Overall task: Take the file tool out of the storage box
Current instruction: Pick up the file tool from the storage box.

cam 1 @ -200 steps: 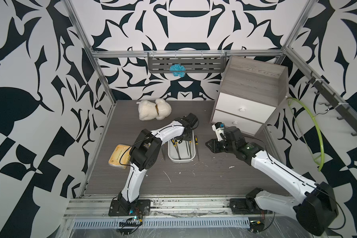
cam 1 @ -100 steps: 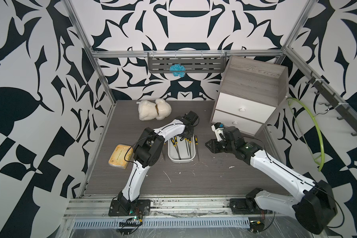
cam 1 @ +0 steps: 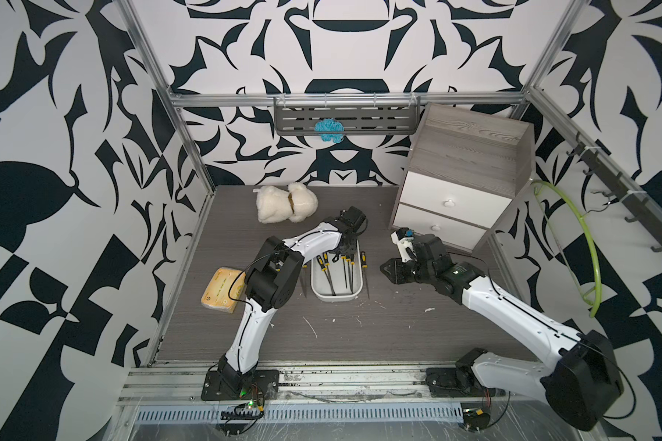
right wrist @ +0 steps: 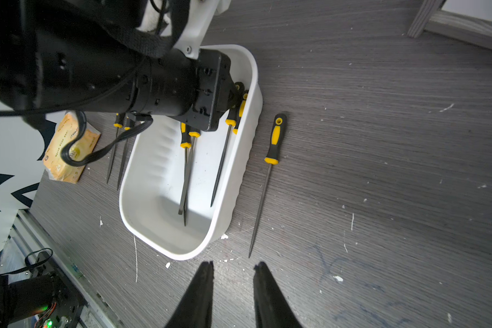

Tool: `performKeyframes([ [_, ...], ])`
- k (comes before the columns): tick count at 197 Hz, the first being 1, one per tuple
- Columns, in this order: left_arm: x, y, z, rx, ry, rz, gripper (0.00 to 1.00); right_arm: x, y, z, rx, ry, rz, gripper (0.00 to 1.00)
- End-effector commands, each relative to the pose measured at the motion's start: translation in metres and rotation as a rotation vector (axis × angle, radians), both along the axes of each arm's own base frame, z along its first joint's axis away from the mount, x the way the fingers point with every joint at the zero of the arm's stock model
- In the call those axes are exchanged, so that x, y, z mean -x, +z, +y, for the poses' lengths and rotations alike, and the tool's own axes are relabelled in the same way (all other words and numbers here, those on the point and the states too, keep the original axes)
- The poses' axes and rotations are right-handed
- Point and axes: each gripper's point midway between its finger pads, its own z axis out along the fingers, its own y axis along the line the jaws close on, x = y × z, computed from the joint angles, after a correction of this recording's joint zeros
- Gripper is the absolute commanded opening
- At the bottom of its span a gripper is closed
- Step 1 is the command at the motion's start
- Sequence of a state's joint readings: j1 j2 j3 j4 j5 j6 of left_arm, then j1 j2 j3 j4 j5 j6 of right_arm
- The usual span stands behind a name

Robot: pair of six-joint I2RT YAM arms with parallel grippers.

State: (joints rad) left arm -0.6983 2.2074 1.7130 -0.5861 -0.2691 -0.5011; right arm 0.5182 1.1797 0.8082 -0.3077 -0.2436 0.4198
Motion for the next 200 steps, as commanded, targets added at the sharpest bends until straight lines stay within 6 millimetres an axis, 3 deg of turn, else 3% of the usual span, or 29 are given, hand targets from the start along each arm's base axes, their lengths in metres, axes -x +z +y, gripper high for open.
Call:
performKeyframes([
  [1, 0.014, -0.024, 0.019, -0.076, 0.014, 0.074, 0.20, -0.004, 0.008, 0.004, -0.029, 0.001, -0.025, 0.30],
  [39, 0.015, -0.028, 0.028, -0.115, 0.026, 0.070, 0.26, -0.005, 0.008, 0.005, -0.031, 0.001, -0.023, 0.30],
  [75, 0.017, -0.035, 0.022, -0.100, 0.025, 0.105, 0.32, -0.005, 0.007, 0.005, -0.030, 0.001, -0.022, 0.30],
  [136, 0.021, -0.040, 0.023, -0.079, 0.026, 0.109, 0.32, -0.004, 0.007, 0.005, -0.030, 0.003, -0.018, 0.30],
  [155, 0.021, -0.042, 0.019, -0.057, 0.020, 0.114, 0.27, -0.004, 0.007, 0.005, -0.027, 0.002, -0.021, 0.30],
  [170, 0.021, -0.042, 0.016, -0.039, 0.021, 0.117, 0.17, -0.005, 0.006, 0.004, -0.027, 0.001, -0.019, 0.30],
  [183, 0.020, -0.036, 0.015, -0.019, 0.022, 0.099, 0.08, -0.005, 0.006, 0.005, -0.026, 0.002, -0.018, 0.30],
  [200, 0.020, -0.022, 0.015, 0.014, 0.023, 0.076, 0.05, -0.005, 0.007, 0.005, -0.027, 0.002, -0.020, 0.30],
])
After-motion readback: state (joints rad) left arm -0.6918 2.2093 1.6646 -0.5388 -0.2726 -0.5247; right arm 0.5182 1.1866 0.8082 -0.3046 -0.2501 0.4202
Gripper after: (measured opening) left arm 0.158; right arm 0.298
